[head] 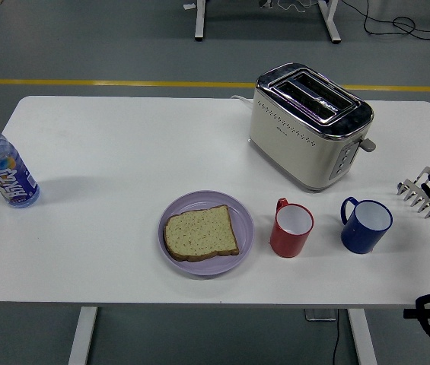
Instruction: Pick up the cup,pour liquid into bread,place the cup on the desk
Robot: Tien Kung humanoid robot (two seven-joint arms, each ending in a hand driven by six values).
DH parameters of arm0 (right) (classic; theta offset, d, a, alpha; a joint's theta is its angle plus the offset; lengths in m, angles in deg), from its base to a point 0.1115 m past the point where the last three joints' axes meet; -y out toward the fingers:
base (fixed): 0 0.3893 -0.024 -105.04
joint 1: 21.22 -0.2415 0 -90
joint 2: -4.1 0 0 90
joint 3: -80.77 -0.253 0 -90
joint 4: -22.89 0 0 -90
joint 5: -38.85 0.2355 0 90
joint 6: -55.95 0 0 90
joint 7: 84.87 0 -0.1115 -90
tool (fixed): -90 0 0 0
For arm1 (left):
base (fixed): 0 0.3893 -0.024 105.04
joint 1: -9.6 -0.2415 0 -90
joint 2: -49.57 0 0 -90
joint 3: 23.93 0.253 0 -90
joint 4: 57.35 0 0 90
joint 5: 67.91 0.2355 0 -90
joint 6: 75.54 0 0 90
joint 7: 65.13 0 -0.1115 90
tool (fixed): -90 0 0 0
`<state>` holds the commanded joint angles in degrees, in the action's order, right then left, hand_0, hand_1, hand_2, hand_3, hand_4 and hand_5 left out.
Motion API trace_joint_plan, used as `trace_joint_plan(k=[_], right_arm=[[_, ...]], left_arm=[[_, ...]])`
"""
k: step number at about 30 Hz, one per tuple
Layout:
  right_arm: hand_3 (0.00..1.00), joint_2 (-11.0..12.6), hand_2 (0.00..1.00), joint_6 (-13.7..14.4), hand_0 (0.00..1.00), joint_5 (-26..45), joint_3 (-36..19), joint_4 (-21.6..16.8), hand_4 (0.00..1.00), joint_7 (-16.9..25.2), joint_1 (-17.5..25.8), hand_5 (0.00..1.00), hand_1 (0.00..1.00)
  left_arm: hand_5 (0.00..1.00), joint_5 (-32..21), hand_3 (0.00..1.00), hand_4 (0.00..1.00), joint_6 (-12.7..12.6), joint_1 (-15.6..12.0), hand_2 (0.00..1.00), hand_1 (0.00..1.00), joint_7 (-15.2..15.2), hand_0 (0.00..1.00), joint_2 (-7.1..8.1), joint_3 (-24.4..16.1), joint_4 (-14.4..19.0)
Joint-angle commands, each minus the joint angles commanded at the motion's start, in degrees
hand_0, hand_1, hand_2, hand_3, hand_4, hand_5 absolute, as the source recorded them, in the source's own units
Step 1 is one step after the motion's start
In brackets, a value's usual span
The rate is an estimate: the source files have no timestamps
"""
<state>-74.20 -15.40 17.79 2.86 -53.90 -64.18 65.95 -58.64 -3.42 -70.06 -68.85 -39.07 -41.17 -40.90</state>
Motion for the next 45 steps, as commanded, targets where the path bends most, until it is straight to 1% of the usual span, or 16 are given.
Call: trace_joint_plan(k=[15, 16, 27, 39, 40, 45], right_arm=[[0.635, -0.5, 0.64, -0.3, 0.707, -0.2, -0.1, 0.6, 0.794, -0.2, -0.3, 0.33, 0.587], [0.63, -0.5, 0.634, -0.3, 0.704, -0.2, -0.1, 0.6, 0.77, -0.2, -0.3, 0.309, 0.577], [0.626, -0.7, 0.633, -0.6, 0.702, 0.3, -0.5, 0.6, 0.764, 0.1, -0.3, 0.301, 0.574], [0.618, -0.7, 0.626, -0.4, 0.696, -0.4, -0.5, 0.5, 0.756, -0.5, -0.1, 0.279, 0.566], [0.612, -0.7, 0.623, -0.4, 0.696, -0.5, -0.5, 0.6, 0.749, -0.6, -0.1, 0.249, 0.562], [0.612, -0.6, 0.623, -1.0, 0.696, -1.5, -0.8, 0.9, 0.749, -1.4, 0.0, 0.249, 0.562]], left_arm=[[0.998, -0.5, 0.553, 0.249, 0.0, 0.3, 0.697, 0.693, 0.2, 0.685, -0.01, 0.2, 0.0], [0.998, -0.5, 0.553, 0.249, 0.0, 0.3, 0.697, 0.693, 0.2, 0.685, 0.0, 0.3, 0.0], [0.998, -0.9, 0.552, 0.248, -0.1, 0.4, 0.697, 0.693, 0.3, 0.685, 0.0, 0.4, 0.0], [0.998, -0.1, 0.552, 0.25, 0.0, 0.3, 0.697, 0.693, 0.0, 0.685, -0.07, 0.0, 0.0], [0.998, 0.0, 0.552, 0.249, 0.0, 0.2, 0.697, 0.692, 0.0, 0.684, -0.06, 0.0, 0.0], [0.998, 0.7, 0.552, 0.249, 0.0, 0.2, 0.697, 0.692, -0.2, 0.684, -0.02, -0.4, 0.0]])
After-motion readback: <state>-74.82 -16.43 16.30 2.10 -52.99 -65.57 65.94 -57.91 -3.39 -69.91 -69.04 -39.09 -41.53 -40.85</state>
